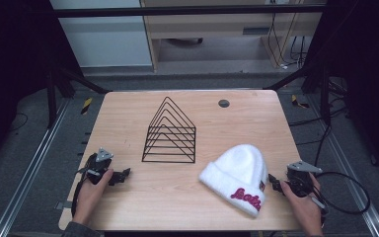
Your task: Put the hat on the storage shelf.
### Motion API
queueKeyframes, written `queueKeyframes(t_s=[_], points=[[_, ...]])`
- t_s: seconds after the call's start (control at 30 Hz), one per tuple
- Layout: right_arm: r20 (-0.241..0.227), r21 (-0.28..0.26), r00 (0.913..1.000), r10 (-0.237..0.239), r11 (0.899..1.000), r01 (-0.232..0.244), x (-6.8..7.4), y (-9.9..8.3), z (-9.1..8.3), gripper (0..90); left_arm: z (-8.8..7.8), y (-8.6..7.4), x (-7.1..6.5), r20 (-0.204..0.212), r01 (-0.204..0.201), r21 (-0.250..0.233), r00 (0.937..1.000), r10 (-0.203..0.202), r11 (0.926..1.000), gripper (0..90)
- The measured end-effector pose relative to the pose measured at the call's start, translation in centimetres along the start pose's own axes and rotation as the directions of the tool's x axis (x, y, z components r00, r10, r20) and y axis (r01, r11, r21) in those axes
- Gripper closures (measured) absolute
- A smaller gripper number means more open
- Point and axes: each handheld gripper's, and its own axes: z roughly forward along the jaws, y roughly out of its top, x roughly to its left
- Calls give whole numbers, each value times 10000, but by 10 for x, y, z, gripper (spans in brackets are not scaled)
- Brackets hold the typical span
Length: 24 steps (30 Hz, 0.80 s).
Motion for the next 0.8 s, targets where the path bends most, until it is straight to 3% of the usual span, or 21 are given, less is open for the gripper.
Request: queueKeyframes(t_s=[0.27, 0.37, 0.4, 0.47, 0.57, 0.63, 0.67, 0.8], points=[[85, -3, 9999, 80, 10000, -80, 1, 0, 0, 202, 0, 0, 0, -4, -6, 14, 10000, 6, 10000, 8], [-150, 167, 9995, 283, 9995, -281, -3, 4, -2, 219, 0, 0, 0, -7, -11, 31, 10000, 11, 10000, 8], [-239, 89, 9987, 440, 9990, -438, -6, 9, -5, 213, -1, 0, 0, -14, -39, 31, 10000, 39, 10000, 8], [31, 71, 9993, 372, 9993, -372, -8, 18, -11, 248, 0, 0, 0, -14, -23, 17, 10000, 23, 10000, 8], [349, 716, 9994, 8, 9974, -33, -13, 41, -14, 281, -1, 0, 0, -23, -38, 34, 10000, 38, 10000, 8], [258, 755, 9996, -138, 9971, 118, -13, 57, -15, 306, -1, 0, 0, -19, -40, 38, 10000, 40, 10000, 8], [68, 858, 9989, -468, 9953, 460, -9, 71, -12, 330, -1, 0, 0, -20, -36, 33, 10000, 36, 10000, 8], [-304, 1069, 9965, -778, 9910, 807, -1, 87, -3, 313, -1, -1, 0, -24, -21, 21, 10000, 21, 10000, 8]])
